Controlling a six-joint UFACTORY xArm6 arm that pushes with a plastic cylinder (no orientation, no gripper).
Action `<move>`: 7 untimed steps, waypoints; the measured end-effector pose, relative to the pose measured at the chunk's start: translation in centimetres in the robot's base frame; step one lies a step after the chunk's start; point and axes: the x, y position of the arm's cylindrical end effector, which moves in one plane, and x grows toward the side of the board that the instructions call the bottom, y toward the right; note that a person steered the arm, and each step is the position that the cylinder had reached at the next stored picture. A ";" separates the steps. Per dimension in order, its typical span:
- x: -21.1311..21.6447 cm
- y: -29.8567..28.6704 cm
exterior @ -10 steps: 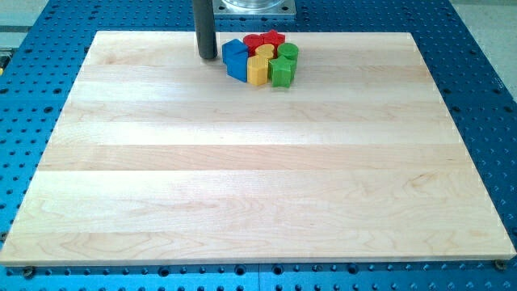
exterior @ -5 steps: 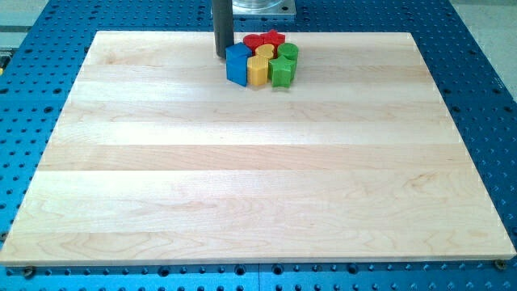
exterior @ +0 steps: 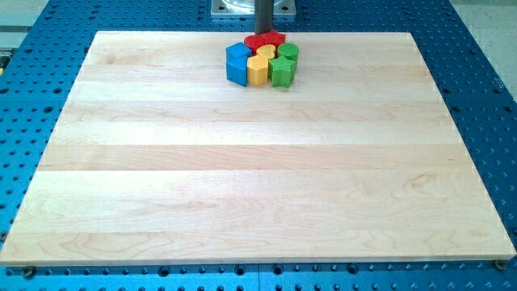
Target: Adjust the group of blocks
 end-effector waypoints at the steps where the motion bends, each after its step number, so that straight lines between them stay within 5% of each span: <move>1: 0.2 1.2; 7: 0.5 -2.1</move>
